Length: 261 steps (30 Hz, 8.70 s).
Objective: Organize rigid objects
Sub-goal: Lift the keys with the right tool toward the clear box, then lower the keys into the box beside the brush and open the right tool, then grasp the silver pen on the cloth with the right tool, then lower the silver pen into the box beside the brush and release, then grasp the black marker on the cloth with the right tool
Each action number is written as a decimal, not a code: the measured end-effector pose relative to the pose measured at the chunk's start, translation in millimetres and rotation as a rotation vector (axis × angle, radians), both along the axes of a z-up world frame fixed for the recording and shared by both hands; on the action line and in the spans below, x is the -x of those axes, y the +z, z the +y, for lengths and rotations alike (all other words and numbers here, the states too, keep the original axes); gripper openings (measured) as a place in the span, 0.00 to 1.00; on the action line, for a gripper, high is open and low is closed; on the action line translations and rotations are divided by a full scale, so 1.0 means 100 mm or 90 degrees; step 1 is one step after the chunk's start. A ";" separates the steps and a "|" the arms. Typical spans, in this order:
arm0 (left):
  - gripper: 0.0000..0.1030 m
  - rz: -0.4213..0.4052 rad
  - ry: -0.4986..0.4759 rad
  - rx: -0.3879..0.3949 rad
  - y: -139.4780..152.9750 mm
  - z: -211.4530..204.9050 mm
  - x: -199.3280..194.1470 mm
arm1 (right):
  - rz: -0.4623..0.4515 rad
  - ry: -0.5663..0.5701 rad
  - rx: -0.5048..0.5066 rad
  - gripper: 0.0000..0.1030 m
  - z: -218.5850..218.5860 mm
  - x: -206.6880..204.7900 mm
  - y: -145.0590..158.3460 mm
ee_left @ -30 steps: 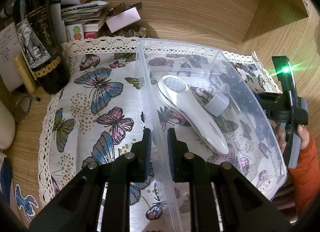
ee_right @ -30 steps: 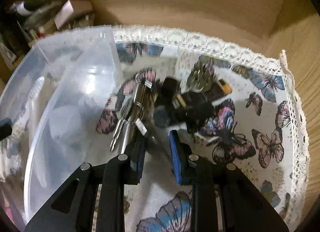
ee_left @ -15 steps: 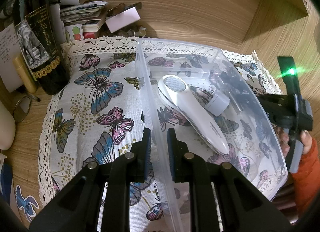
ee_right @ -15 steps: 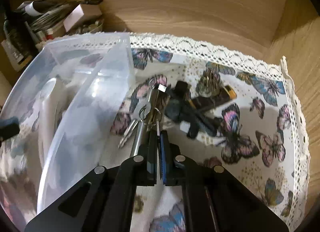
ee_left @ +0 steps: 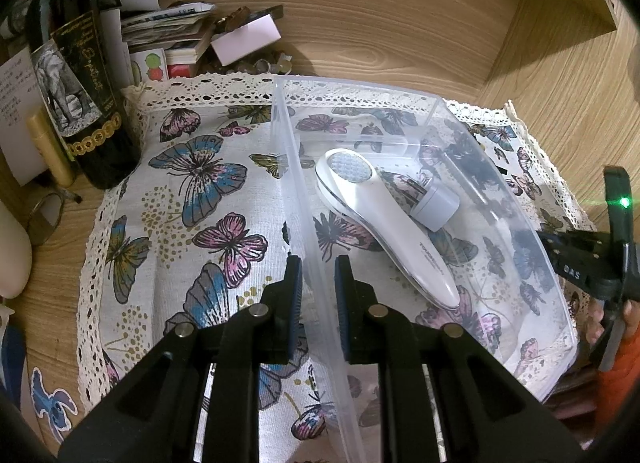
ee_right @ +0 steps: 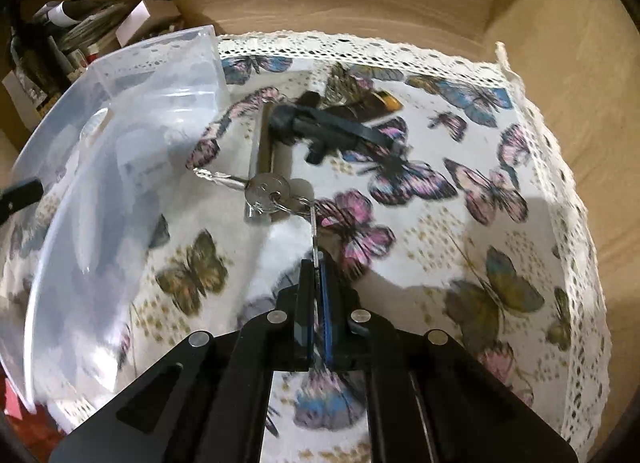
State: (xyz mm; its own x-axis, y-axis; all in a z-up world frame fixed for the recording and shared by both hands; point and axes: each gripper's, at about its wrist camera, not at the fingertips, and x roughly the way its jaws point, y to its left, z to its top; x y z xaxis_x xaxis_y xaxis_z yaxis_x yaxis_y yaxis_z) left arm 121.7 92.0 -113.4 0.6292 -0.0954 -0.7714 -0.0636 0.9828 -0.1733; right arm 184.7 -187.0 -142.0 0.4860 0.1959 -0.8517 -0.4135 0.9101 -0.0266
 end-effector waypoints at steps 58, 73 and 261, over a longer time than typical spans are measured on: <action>0.15 0.000 -0.005 -0.005 0.00 0.00 -0.01 | -0.194 0.019 -0.042 0.24 0.24 0.32 0.97; 0.15 0.000 -0.005 -0.003 0.01 0.00 -0.02 | -0.192 0.182 -0.086 0.24 1.06 0.43 1.07; 0.15 0.002 -0.016 -0.003 -0.03 0.01 0.02 | -0.025 0.006 0.013 0.39 0.38 -0.83 0.04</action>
